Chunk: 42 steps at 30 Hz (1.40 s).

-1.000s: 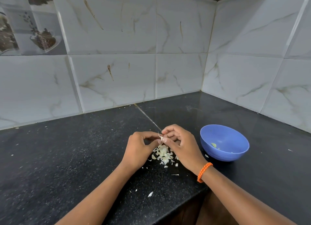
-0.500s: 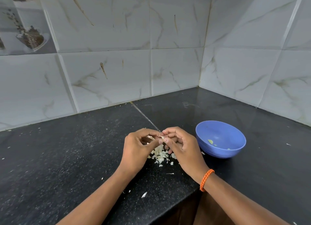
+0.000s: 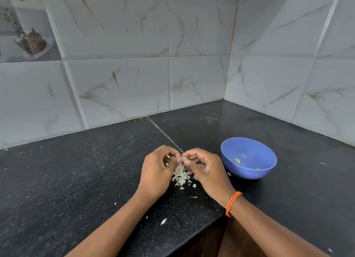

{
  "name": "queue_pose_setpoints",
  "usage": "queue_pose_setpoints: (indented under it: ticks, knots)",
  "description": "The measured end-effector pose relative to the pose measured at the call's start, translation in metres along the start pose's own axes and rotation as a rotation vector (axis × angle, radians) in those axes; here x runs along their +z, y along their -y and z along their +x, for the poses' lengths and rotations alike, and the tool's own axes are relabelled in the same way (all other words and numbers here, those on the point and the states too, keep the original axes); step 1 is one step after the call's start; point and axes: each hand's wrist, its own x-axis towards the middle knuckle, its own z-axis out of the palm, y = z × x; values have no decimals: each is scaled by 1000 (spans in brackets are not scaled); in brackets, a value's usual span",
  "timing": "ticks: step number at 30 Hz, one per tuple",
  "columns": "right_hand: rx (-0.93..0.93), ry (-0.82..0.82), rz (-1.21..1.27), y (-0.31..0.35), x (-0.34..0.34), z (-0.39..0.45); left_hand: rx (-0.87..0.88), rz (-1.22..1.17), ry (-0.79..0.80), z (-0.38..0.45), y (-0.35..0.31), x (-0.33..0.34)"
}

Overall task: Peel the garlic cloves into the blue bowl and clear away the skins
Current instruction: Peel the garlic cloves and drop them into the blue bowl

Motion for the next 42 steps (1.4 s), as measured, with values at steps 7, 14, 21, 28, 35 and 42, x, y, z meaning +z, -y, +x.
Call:
queue_pose_setpoints:
  ticks: [7,14,21,28,35,42]
  knots:
    - [-9,14,34,-1,1,0,-68,-132,76,3,4,-1]
    - [25,40,211,1,-2,3,-134,-414,126,2,-7,-1]
    - [29,-4,171,2,-4,-1,-143,-331,74,3,-7,-3]
    - [52,-103,2,2,-2,-3,-24,-11,21,3,-2,-7]
    - [-10,-78,-124,3,1,-4,17,46,-11,0,-4,-4]
    - [-120,-112,-277,7,0,-3,7,93,6,1,-3,-1]
